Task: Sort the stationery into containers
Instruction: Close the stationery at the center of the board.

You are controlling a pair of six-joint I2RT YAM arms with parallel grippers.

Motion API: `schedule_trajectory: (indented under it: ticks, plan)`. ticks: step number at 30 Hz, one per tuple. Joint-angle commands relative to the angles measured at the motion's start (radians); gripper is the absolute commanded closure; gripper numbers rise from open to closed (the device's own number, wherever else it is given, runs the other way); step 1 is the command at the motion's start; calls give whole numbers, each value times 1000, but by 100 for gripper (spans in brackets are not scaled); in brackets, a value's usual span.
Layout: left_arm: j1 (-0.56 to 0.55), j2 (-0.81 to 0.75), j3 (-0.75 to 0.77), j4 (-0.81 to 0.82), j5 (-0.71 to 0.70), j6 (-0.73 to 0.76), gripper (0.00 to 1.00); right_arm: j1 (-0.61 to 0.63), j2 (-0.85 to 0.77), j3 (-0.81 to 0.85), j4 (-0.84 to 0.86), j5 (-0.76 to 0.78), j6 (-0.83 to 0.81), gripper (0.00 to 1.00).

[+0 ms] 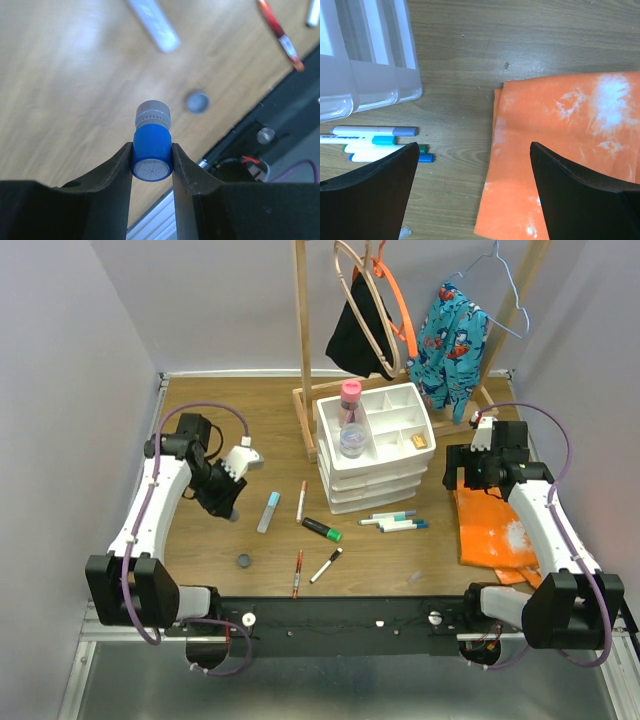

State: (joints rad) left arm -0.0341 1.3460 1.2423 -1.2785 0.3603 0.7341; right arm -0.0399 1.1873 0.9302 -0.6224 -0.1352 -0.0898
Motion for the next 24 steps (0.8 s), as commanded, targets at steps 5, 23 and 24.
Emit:
schedule_trajectory:
  ticks: [5, 23, 24]
  plan:
    - [-88, -143, -202, -9, 55, 200, 63, -5, -9, -10, 27, -26, -36, 1]
    - [-245, -156, -400, 99, 16, 140, 64, -6, -31, -13, 16, -24, -33, 1]
    - [-248, -156, -405, 105, 12, 136, 64, -6, -31, -14, 19, -24, -31, 1]
